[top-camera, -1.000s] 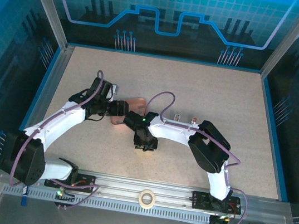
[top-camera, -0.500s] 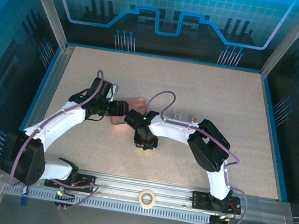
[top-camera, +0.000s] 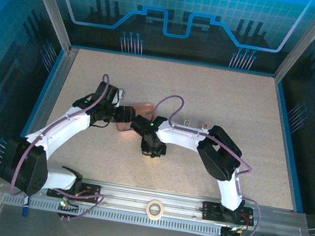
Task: Load the staples into the stapler
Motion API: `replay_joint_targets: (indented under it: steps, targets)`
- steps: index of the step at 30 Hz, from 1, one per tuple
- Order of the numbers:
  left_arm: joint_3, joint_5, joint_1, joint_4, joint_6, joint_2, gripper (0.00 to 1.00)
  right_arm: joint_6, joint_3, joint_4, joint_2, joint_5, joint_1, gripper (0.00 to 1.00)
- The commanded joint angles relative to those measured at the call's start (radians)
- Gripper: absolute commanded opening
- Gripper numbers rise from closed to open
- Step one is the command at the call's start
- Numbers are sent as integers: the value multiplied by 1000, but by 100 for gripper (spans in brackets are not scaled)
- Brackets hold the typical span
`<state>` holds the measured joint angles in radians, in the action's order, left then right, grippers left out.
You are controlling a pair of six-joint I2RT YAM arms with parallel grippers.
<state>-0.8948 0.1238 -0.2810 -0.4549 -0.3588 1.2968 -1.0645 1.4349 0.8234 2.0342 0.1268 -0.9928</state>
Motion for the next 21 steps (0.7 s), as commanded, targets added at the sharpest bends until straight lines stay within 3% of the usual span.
replay_joint_targets:
  steps: [1, 11, 21]
  targets:
    - [16, 43, -4, 36, 18, 14, 74, 16, -32, -15, -53, 80, 11, 19]
    - [-43, 166, -4, 76, 73, 51, 73, 54, -177, -145, -260, 225, 33, 18]
    - [-136, 302, -27, 246, 150, 165, 78, 127, -380, -262, -448, 284, 176, 19]
